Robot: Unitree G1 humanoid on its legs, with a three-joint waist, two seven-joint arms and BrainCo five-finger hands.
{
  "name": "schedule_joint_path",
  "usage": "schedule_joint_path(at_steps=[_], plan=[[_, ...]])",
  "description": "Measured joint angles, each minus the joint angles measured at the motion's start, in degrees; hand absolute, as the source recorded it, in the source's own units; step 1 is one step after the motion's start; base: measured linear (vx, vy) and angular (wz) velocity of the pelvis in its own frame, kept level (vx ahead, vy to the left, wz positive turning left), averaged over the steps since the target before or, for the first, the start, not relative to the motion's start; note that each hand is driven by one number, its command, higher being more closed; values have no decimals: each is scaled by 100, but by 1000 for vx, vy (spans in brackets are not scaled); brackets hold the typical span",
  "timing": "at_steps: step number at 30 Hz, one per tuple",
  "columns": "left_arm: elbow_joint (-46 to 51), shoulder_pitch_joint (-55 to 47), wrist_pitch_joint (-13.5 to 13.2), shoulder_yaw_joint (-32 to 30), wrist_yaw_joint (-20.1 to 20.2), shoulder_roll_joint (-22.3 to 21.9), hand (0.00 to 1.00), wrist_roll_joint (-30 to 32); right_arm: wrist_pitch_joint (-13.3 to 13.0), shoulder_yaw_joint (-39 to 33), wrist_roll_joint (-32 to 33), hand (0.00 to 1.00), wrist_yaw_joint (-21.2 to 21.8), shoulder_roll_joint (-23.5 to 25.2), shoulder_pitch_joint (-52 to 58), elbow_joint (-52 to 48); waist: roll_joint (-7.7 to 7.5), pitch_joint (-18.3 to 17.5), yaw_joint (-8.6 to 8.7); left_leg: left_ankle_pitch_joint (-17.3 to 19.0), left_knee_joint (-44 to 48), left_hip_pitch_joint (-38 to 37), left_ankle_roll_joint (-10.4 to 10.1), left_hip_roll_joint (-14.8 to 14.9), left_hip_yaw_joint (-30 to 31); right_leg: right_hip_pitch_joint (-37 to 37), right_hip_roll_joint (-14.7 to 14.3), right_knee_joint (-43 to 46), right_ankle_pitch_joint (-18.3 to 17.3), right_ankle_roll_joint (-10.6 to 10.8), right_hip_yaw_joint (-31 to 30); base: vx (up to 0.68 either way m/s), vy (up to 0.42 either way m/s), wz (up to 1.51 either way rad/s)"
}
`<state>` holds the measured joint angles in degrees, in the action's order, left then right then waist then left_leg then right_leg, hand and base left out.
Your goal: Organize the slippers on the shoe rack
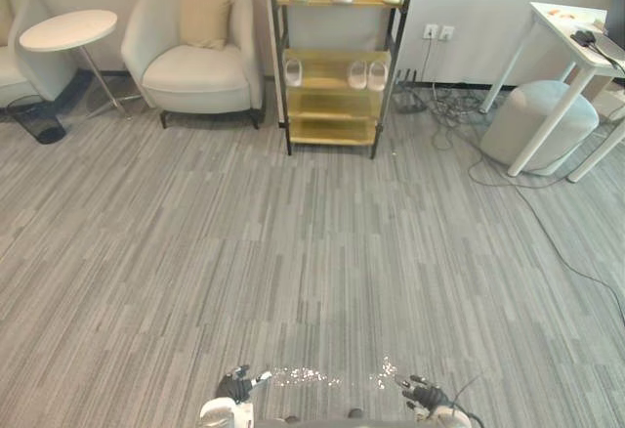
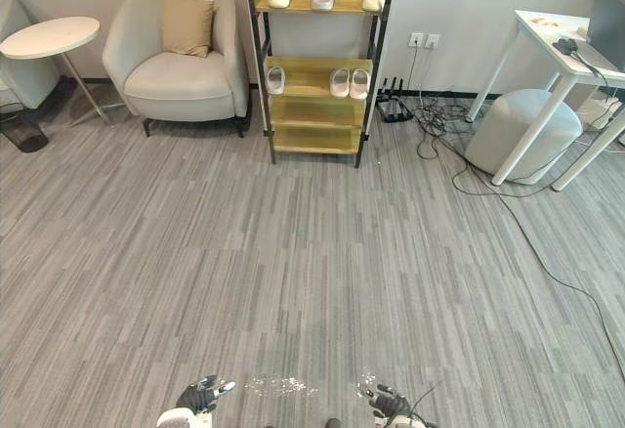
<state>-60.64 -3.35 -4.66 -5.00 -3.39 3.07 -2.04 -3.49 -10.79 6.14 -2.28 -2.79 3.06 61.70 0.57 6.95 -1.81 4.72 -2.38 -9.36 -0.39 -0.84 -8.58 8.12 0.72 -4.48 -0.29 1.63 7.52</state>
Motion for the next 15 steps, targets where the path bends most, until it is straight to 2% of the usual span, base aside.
schedule_joint_path(at_steps=[15], plan=[[-197,136,0,220,-14,50,0,73,1,33,75,0,0,31,-32,53,-62,4,-1,-13,-58,-113,-5,-3,-18,100,-2,-52,5,-7,37,-12,-34,0]])
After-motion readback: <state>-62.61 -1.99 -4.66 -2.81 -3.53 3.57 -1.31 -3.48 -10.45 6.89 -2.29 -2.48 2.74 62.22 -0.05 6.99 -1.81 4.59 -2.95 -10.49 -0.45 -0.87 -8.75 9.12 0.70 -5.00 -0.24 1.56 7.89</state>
